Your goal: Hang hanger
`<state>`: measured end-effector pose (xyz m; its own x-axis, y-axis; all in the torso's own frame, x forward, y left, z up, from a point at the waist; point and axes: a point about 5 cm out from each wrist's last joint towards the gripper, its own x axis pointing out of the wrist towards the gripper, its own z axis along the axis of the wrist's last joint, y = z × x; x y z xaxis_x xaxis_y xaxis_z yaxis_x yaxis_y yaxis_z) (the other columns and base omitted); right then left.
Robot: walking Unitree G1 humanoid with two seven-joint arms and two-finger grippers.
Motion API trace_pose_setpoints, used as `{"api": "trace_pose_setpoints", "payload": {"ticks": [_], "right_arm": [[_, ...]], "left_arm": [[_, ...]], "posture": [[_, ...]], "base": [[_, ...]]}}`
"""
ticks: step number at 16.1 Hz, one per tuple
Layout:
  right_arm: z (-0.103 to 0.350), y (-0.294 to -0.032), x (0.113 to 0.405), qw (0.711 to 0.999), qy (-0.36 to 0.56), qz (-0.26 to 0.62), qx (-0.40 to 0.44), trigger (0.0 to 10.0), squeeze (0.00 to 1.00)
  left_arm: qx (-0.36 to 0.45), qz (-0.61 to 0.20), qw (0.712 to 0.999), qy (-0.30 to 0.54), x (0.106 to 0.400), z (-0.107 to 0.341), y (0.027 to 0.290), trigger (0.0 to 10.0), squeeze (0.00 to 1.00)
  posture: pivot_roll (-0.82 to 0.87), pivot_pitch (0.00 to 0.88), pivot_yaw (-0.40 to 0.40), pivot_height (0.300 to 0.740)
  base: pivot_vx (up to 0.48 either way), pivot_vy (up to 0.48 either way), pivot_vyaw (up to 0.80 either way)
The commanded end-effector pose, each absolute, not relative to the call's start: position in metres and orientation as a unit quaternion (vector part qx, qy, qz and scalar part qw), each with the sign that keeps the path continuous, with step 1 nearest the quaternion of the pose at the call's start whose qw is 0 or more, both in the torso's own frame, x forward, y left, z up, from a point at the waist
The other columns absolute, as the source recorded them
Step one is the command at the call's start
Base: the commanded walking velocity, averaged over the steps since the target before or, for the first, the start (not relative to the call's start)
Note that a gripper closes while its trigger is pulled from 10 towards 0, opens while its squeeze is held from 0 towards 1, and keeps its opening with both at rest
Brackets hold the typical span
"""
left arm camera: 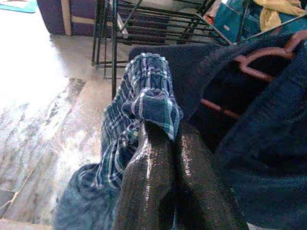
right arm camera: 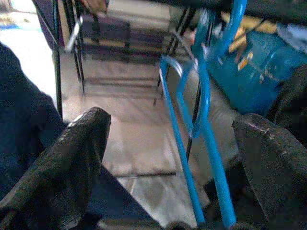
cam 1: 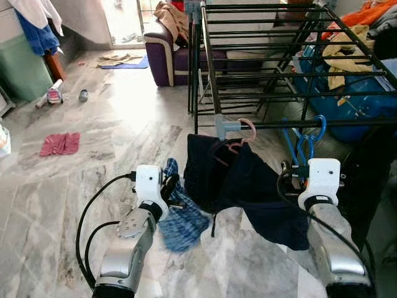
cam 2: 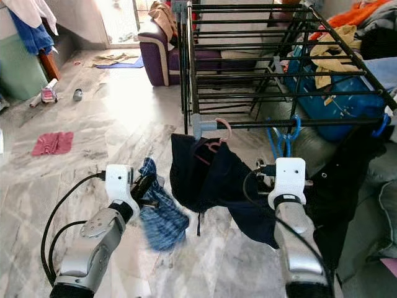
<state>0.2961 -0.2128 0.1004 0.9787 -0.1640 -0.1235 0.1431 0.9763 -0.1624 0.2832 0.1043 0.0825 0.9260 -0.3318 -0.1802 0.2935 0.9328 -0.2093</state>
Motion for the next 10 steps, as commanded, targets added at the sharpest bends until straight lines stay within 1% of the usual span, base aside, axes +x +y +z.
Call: {"api": "trace_pose_setpoints", "payload": {"ticks": [1,3,5,6,10], "right_arm": [[0.100,-0.219,0.301,0.991,0.080,-0.081,-0.075,10.0,0.00],[0.104,-0.228,0.309,0.989,0.084,-0.081,-0.096,10.0,0.00],[0.099,-0.248,0.316,0.981,0.125,-0.087,-0.122,10.0,0.00],[0.099,-0.252,0.318,0.980,0.131,-0.086,-0.124,10.0,0.00],[0.098,-0.255,0.333,0.977,0.152,-0.054,-0.139,10.0,0.00]], "left_arm": [[-0.087,-0.164,0.978,0.101,0.284,0.087,0.103,10.0,0.00],[-0.088,-0.165,0.977,0.102,0.284,0.088,0.103,10.0,0.00],[-0.088,-0.166,0.976,0.106,0.283,0.087,0.105,10.0,0.00],[-0.088,-0.166,0.976,0.108,0.282,0.086,0.105,10.0,0.00],[-0.086,-0.169,0.975,0.112,0.281,0.087,0.104,10.0,0.00]], "posture": [[-0.06,0.065,-0.012,0.740],[-0.06,0.067,-0.014,0.740],[-0.05,0.071,-0.014,0.740],[-0.05,0.076,-0.013,0.740],[-0.03,0.092,-0.007,0.740]], "base": [[0.000,0.000,0.00],[0.000,0.000,0.00],[0.000,0.000,0.00],[0.000,0.000,0.00],[0.000,0.000,0.00]]}}
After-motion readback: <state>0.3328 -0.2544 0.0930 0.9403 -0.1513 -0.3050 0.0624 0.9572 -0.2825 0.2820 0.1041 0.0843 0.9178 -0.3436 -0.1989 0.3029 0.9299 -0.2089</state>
